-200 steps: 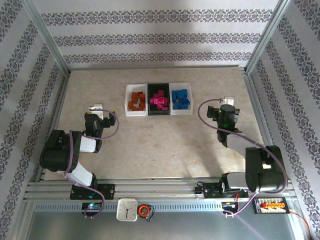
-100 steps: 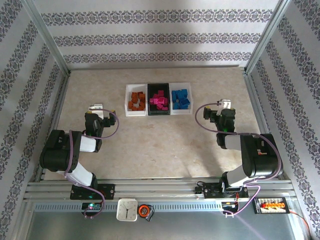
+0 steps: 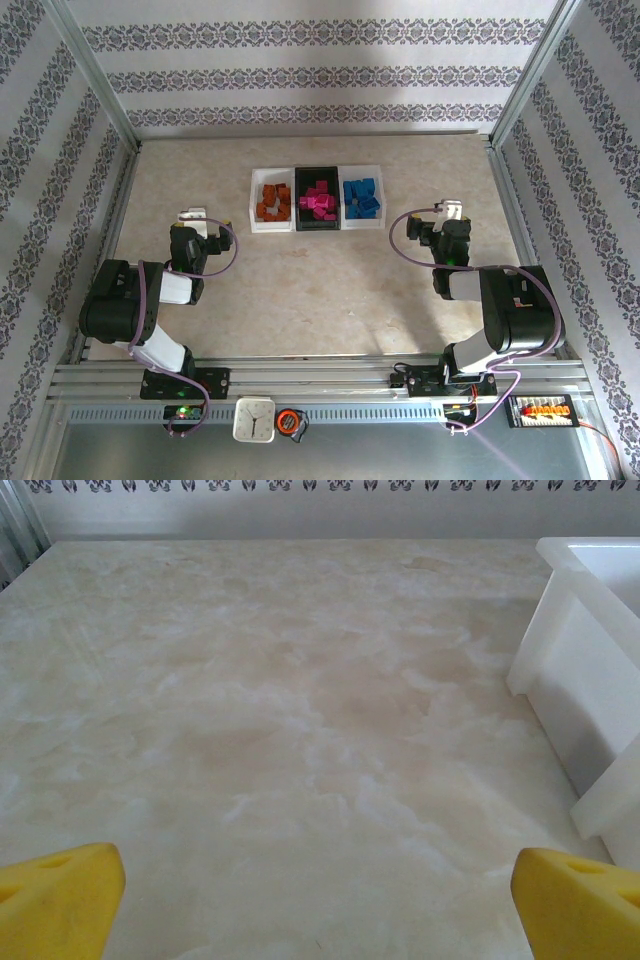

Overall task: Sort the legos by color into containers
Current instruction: Reset both arms

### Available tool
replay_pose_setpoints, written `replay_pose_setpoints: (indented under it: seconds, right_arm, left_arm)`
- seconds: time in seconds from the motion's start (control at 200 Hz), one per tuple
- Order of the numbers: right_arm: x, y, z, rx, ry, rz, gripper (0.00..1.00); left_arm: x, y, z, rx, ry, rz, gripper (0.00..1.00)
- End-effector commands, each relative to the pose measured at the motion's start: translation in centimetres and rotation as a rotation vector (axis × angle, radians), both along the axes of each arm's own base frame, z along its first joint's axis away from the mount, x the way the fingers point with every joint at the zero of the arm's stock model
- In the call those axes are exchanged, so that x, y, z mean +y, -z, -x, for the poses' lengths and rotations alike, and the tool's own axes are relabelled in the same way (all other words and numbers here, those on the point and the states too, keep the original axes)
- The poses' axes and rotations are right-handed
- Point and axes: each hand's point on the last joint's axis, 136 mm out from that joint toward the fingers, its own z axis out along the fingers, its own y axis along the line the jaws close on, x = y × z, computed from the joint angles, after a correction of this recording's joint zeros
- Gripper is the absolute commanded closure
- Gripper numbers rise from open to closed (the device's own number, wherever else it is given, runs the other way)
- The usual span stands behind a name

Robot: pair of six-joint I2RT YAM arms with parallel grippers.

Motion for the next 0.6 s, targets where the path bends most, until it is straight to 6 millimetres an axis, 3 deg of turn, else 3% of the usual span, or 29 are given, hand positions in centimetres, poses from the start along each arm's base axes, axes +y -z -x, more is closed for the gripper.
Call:
replay_pose_setpoints:
  seconds: [0.0,0.595]
  right_arm:
    - [0.28,-0.63,-0.18,-0.031,-0.019,0.006,0.02]
    - [0.25,-0.69,-0.18,-0.033,-0.018,0.008,0.02]
  left_arm:
    - [0.18,-0.35,-0.51,-0.002,0.014,-0.015,0.0]
    - [-0.27,-0.25,-0.59,0.005,0.041,-0.014,0.01]
